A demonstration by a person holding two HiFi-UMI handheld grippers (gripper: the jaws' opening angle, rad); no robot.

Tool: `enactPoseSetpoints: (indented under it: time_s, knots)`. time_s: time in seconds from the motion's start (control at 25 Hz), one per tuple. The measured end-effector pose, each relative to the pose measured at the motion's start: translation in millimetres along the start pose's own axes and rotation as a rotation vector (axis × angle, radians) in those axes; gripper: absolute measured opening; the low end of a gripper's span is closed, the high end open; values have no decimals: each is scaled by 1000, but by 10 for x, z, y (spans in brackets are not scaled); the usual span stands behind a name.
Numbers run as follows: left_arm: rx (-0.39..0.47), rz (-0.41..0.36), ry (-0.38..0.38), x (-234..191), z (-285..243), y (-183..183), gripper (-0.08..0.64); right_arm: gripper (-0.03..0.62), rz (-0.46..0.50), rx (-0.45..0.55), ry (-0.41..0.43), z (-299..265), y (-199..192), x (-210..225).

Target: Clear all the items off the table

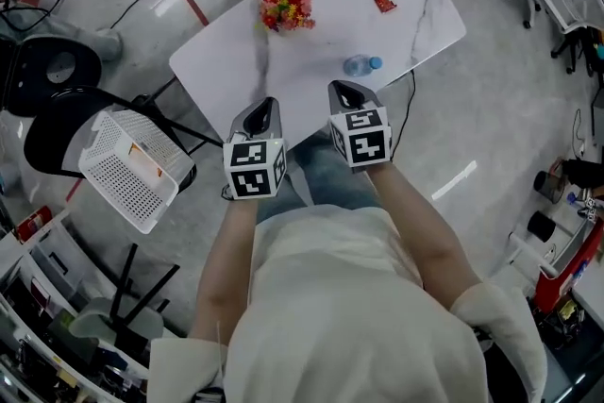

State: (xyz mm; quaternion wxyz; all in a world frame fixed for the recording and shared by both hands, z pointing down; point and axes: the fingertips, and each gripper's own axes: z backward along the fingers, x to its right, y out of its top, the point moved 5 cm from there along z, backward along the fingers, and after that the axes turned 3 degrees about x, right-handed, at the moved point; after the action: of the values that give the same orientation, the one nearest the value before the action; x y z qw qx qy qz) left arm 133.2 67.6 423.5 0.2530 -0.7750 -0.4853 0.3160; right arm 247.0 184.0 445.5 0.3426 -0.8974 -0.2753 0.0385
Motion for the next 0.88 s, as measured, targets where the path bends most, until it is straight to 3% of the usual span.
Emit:
enactPoseSetpoints:
  time_s: [0.36, 0.88]
  knots:
    - [-65, -31, -36, 280, -447, -141, 10, 32, -83, -50, -43, -68, -457, 484]
    - [-129, -62, -54, 409, -970, -431, 9, 222, -165, -118, -86, -462, -1063, 985]
